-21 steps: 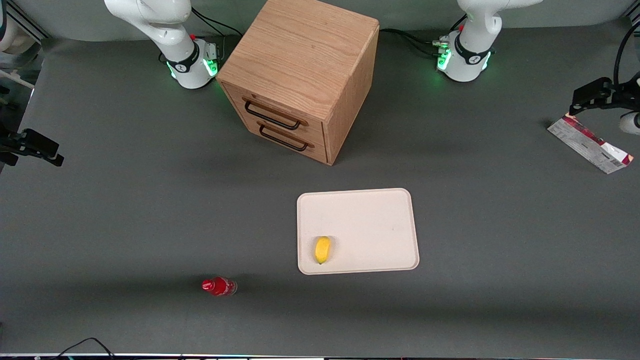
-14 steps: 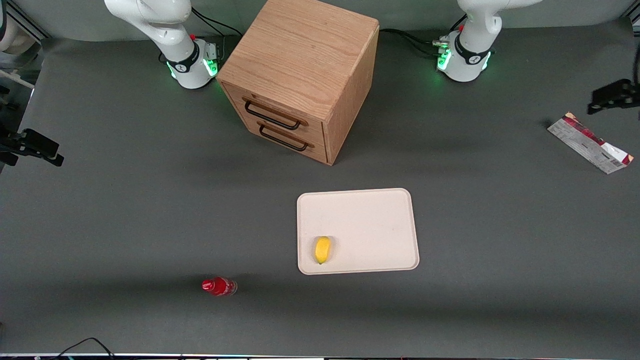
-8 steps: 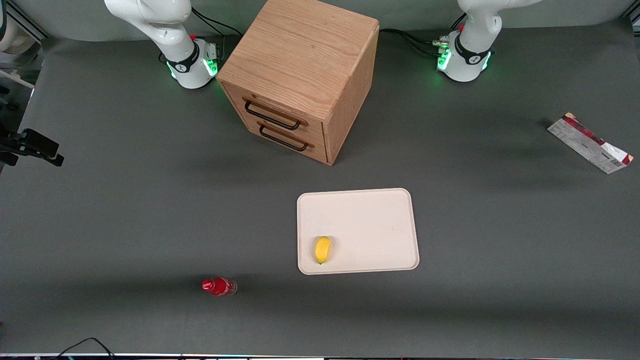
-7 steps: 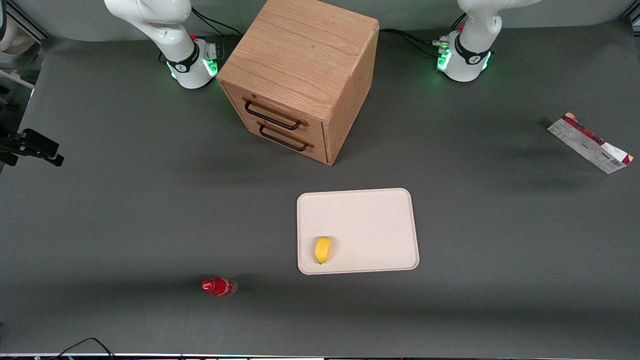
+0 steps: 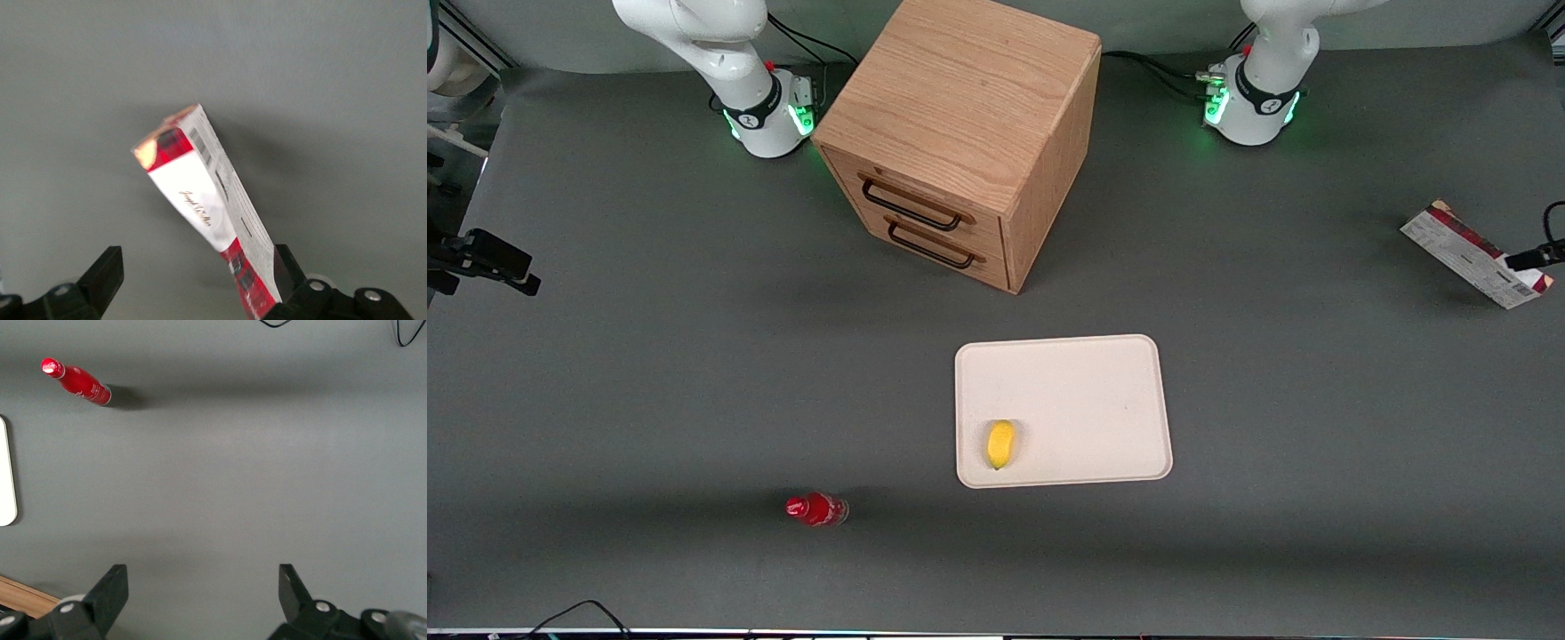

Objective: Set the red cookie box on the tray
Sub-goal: 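Close the left gripper on the cookie box's end and lift it, then carry the held cookie box over to the white tray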

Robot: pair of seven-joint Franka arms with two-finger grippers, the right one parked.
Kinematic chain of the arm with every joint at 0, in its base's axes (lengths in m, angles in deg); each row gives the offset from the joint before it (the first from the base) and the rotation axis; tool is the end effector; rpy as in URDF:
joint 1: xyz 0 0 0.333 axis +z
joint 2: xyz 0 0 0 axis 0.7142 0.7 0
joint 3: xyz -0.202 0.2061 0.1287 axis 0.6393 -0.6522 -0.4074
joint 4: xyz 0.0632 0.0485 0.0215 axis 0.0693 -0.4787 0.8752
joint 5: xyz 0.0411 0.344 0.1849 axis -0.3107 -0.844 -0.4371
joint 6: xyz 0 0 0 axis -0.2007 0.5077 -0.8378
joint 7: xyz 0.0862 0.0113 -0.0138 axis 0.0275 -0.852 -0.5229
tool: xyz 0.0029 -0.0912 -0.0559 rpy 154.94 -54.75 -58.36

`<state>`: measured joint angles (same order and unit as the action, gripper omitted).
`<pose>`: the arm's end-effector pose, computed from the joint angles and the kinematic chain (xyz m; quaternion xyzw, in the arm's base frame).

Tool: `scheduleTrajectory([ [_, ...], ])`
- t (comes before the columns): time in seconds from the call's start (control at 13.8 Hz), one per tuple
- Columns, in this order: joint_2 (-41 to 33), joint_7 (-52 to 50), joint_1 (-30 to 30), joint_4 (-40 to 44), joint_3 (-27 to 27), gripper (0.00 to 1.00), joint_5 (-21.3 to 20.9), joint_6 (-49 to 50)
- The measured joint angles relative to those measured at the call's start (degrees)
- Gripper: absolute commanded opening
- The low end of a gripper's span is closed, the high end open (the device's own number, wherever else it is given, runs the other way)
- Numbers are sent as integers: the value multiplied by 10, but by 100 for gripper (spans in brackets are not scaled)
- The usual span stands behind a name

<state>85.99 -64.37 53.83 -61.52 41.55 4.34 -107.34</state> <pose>0.4336 0.3628 0.2691 -0.9787 -0.1491 0.1275 0.0596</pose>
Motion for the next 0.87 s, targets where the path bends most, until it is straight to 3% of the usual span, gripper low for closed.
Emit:
scheduleTrajectory([
  [0.07, 0, 5, 1, -19, 0, 100, 14, -17],
  [0.14, -1, 15, 1, -37, 0, 85, 27, -38],
  [0.22, -1, 24, 1, -55, -1, 52, 36, -65],
  [0.29, -1, 30, 3, -73, -1, 6, 42, -96],
  [0.36, -1, 33, 6, -88, -1, 0, 48, -120],
  [0.87, -6, 54, 12, -96, 0, 0, 59, -135],
])
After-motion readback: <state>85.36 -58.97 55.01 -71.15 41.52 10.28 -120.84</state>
